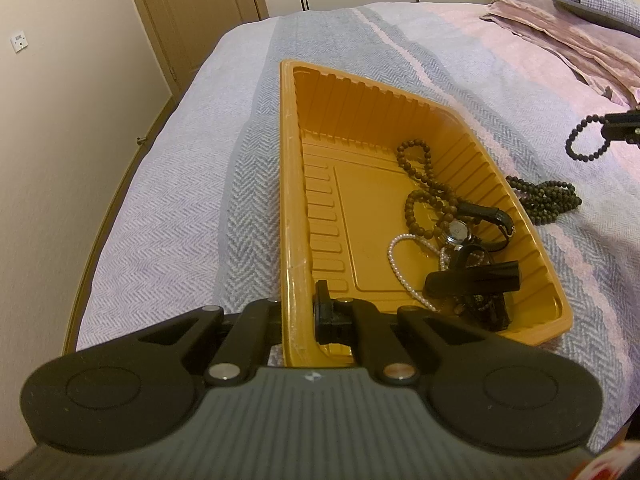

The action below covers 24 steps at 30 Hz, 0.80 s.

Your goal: Organize jewelry

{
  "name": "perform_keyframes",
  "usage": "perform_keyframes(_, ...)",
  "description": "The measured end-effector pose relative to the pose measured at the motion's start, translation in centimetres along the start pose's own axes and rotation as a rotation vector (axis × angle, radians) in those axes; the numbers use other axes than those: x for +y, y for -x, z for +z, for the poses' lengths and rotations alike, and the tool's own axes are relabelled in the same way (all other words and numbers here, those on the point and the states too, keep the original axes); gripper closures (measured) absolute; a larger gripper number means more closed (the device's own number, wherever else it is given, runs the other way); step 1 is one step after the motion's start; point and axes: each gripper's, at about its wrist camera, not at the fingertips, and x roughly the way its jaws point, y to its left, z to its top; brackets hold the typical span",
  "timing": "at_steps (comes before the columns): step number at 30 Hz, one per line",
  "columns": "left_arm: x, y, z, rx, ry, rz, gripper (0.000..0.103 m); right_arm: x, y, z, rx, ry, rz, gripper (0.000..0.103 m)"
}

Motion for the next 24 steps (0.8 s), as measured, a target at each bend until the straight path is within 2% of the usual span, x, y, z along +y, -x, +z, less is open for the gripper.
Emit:
perform_keyframes(10,0.0,0.0,0.0,0.0,0.002,-0.004,0.1,1.7,0.5,2.9,-0.055,0.047,0.053,0.096)
perform_keyframes(18,0.0,-0.1,0.0,-0.001,0.005,-0.005,0.1,4.1,0.5,6.7,-0.134,0.041,0.217,0.096)
perform_keyframes(24,0.0,0.0,-0.1,-0.004,0.006,-0.007,0.1,7.1,-0.9,9.1,-0.149,0.065,0.333,0.096)
